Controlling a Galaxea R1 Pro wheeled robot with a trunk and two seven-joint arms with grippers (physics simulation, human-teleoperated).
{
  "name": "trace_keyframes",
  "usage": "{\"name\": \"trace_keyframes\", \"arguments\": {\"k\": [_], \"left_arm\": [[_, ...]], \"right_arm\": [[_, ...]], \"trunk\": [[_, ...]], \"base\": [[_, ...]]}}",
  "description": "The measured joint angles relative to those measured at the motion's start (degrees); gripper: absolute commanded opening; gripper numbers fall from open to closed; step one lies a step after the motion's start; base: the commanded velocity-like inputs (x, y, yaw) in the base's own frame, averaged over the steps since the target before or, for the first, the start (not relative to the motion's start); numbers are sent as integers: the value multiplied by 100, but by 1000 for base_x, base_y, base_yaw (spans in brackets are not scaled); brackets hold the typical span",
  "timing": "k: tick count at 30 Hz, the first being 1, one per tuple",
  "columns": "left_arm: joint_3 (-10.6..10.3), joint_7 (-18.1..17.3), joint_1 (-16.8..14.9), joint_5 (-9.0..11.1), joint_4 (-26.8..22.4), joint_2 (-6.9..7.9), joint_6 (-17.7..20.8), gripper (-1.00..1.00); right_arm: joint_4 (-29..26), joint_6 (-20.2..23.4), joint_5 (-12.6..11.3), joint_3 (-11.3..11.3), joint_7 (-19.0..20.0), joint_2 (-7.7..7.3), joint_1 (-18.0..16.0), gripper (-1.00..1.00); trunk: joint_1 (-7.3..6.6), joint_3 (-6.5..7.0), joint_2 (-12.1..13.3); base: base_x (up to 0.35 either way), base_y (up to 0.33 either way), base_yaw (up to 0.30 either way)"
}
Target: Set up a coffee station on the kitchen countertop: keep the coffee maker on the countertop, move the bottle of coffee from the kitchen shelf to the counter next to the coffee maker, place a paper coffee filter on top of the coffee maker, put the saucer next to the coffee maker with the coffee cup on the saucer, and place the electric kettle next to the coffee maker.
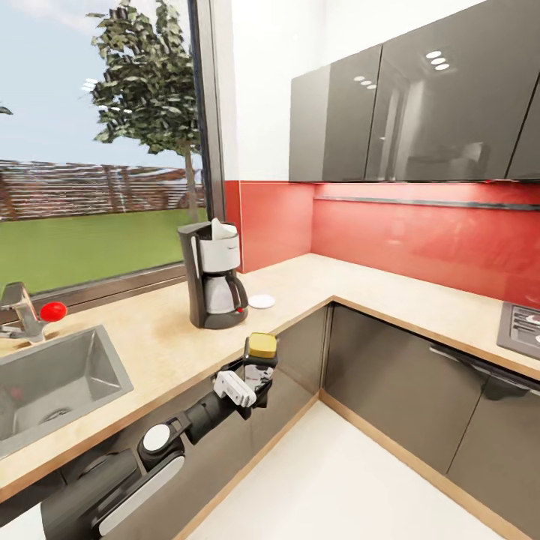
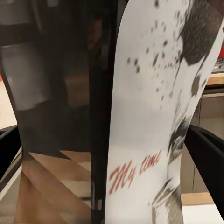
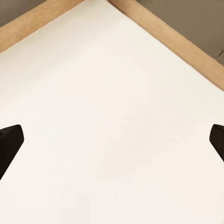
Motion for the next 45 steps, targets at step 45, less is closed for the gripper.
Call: {"name": "trace_keyframes", "arguments": {"k": [45], "left_arm": [[3442,-24,-5,-366,-854,-642,1698,-100]], "right_arm": [[36,1,0,0,1,0,1,100]], "trunk": [[0,1,0]], "base": [[0,0,1]]}}
